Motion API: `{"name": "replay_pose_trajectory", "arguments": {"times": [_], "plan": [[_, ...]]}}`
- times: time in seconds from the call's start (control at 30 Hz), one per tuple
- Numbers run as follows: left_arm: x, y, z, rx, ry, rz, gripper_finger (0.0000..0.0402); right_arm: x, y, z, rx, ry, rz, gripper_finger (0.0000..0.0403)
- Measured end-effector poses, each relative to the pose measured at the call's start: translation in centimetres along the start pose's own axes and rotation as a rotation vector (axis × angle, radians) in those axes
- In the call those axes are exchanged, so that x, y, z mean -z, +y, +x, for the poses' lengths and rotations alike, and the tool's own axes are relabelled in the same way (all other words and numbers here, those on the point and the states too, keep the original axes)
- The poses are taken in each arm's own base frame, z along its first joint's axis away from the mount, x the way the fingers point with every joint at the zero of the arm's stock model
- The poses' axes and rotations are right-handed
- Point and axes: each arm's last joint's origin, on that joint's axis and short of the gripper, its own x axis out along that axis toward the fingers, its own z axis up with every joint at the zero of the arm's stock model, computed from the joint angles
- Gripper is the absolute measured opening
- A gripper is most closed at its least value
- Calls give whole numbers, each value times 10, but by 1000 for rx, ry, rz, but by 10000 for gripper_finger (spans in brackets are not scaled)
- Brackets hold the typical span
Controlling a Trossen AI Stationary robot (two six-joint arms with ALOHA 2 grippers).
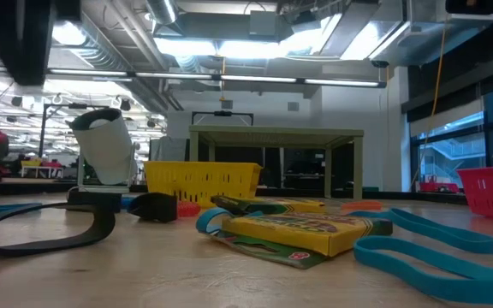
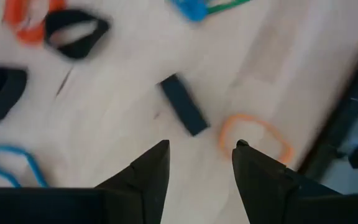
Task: Pick & Place Office Desk Supplies
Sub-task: Put the black rubber band into the yellow bin
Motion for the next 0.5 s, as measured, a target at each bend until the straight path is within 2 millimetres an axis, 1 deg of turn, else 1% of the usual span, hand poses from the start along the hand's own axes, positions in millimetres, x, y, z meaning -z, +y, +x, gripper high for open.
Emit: {"name": "replay_pose_trajectory", "arguments": {"times": [0.1,0.2,0.3,0.37,0.5], "plan": [[-1,4,9,-5,4,-90,171,0,0,0,0,-1,-43,82],[-6,7,14,1,-3,-145,171,0,0,0,1,0,-81,82],[-15,6,18,54,-38,-167,171,0,0,0,-1,5,-109,82],[-18,9,22,43,-45,-164,171,1,0,0,-10,24,-132,82],[-21,16,36,39,-2,-185,171,2,1,0,-24,53,-158,82]]}}
